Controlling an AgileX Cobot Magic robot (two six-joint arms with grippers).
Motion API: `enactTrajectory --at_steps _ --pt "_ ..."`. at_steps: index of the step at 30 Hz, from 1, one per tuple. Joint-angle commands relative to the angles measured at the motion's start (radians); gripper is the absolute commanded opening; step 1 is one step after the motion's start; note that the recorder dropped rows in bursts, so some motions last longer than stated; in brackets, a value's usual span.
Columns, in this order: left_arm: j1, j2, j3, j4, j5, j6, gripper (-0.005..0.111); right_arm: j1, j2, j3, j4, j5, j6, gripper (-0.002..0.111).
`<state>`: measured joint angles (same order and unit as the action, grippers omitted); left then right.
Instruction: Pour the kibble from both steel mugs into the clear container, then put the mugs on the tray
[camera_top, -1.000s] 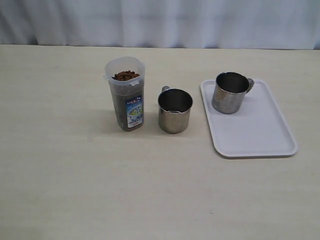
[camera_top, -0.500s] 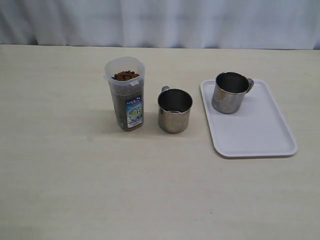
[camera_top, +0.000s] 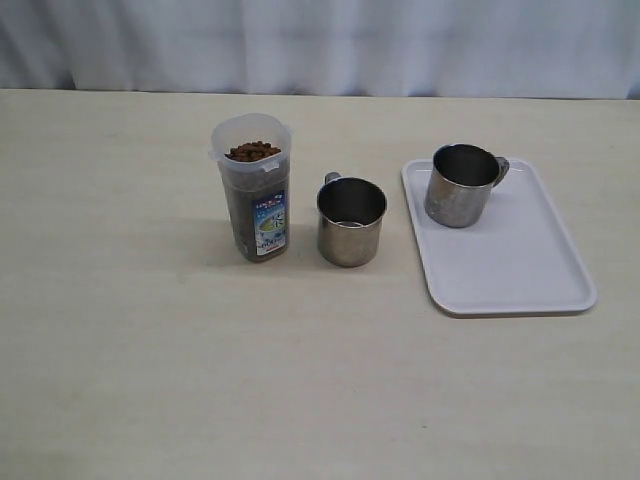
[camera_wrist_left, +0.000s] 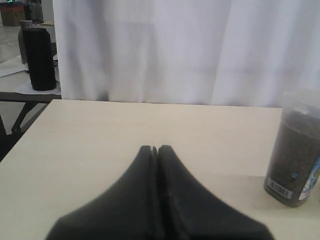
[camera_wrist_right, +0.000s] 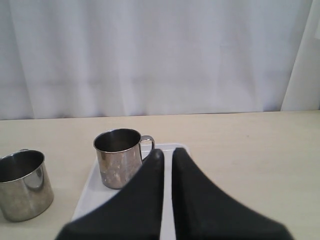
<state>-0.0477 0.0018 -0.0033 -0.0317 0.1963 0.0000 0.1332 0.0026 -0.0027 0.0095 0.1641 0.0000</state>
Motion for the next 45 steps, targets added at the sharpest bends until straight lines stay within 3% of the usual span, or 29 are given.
enactTrajectory --at_steps 1,19,28,30,34,37,39,43,45 --pt "0.001 -0.002 0.003 0.004 -0.001 0.0 0.0 -0.002 -0.003 0.003 0.007 -0.002 0.0 0.005" --pt "0.001 -0.002 0.003 0.004 -0.001 0.0 0.0 -0.002 -0.003 0.003 0.047 -0.019 0.0 0.005" --pt "0.001 -0.002 0.003 0.004 -0.001 0.0 0.0 -0.002 -0.003 0.003 0.054 -0.348 -0.008 0.005" --pt "0.001 -0.002 0.003 0.004 -0.001 0.0 0.0 -0.002 -0.003 0.003 0.113 -0.407 0.157 0.005" --pt "0.001 -0.002 0.003 0.004 -0.001 0.0 0.0 -0.002 0.072 0.003 -0.14 -0.425 0.429 0.005" --pt "0.001 -0.002 0.003 0.004 -0.001 0.0 0.0 -0.002 0.28 0.003 -0.593 -0.687 0.715 0.005" --pt "0.001 -0.002 0.003 0.004 -0.001 0.0 0.0 -0.002 0.42 0.003 -0.786 -0.86 0.755 0.005" --pt "0.001 -0.002 0.003 0.004 -0.001 0.0 0.0 -0.002 0.762 -0.009 -0.811 -0.999 0.694 0.005" --pt "0.001 -0.002 0.003 0.004 -0.001 0.0 0.0 -0.002 0.997 -0.069 -0.821 -1.084 0.696 0.019"
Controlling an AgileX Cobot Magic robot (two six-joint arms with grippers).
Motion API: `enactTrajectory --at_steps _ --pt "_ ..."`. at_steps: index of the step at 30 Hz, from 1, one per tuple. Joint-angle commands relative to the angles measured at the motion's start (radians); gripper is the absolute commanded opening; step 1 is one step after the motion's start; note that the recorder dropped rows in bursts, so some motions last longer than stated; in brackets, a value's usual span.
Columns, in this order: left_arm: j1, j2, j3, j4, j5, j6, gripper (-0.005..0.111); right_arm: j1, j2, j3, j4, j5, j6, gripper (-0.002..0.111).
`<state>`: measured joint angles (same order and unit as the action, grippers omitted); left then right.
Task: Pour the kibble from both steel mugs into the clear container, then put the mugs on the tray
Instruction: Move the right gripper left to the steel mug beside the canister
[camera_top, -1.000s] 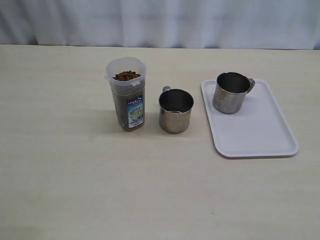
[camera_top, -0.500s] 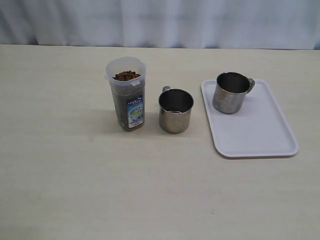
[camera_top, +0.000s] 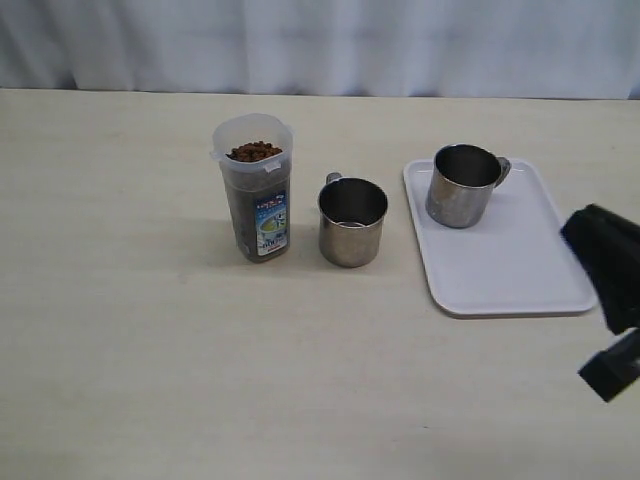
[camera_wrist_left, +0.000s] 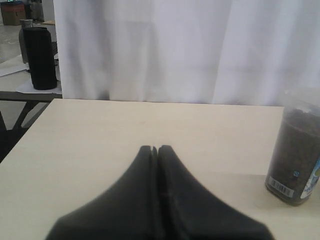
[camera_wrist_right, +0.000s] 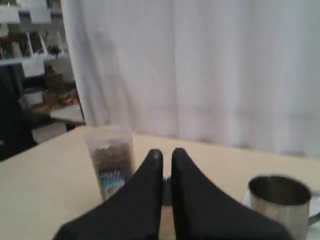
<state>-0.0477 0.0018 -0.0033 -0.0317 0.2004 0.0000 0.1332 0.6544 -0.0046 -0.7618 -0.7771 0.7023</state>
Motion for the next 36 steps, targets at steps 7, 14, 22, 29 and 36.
enactTrajectory --at_steps 7,14,22,29,36 --pt "0.001 -0.002 0.003 0.004 -0.005 0.0 0.0 -0.002 0.9 -0.302 -0.36 -0.378 -0.198 0.086" --pt "0.001 -0.002 0.003 0.004 -0.005 0.0 0.0 -0.002 1.105 -0.471 -0.415 -0.397 -0.284 0.086" --pt "0.001 -0.002 0.003 0.004 -0.005 0.0 0.0 0.168 1.128 -0.618 -0.237 -0.09 -0.284 0.086" --pt "0.001 -0.002 0.003 0.004 -0.005 0.0 0.0 0.348 1.128 -0.77 -0.087 0.345 -0.284 0.094" --pt "0.001 -0.002 0.003 0.004 -0.005 0.0 0.0 0.381 1.138 -0.821 -0.076 0.335 -0.26 0.11"
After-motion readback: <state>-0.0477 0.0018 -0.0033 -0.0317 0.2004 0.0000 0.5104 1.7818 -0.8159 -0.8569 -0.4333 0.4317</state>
